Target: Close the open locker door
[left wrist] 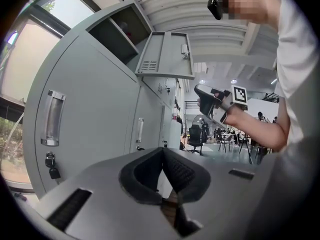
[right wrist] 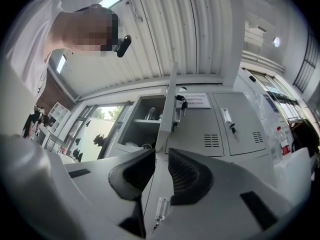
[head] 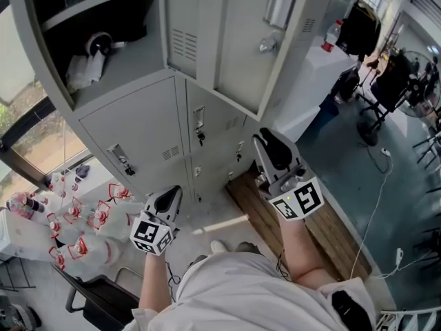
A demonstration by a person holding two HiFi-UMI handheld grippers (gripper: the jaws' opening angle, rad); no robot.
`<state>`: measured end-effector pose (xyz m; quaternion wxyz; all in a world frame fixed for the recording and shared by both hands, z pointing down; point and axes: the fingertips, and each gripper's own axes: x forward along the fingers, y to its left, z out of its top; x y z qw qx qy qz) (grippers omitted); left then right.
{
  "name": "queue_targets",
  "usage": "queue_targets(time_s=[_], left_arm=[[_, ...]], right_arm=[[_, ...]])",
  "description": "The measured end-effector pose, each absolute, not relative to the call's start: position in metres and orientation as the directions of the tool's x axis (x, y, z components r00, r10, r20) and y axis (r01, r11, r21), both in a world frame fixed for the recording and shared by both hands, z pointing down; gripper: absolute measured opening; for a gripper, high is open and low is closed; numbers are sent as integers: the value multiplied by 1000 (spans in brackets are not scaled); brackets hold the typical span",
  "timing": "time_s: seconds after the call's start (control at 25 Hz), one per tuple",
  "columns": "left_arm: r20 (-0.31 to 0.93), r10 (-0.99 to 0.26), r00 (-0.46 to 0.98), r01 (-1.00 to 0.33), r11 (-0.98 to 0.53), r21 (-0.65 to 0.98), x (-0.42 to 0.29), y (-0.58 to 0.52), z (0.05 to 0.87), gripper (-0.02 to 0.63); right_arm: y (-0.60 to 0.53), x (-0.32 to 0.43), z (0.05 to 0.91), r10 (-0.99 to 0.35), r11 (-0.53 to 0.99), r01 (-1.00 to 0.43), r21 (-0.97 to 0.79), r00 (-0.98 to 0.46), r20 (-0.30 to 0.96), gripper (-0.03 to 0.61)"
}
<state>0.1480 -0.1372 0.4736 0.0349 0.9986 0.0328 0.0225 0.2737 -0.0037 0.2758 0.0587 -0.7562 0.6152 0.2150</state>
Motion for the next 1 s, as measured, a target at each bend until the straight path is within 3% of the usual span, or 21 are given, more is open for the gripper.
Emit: queue_targets(time_s=[0.44, 1.0], left_arm=[[71, 52, 996, 46, -996, 82, 156, -147, 481, 3], [84, 18, 996, 10, -995, 98, 143, -147, 486, 3]], right_arm=[[-12, 274, 241, -870, -201, -959, 201, 80, -486, 138], [-15, 264, 226, -845, -171, -964, 205, 36, -533, 97]])
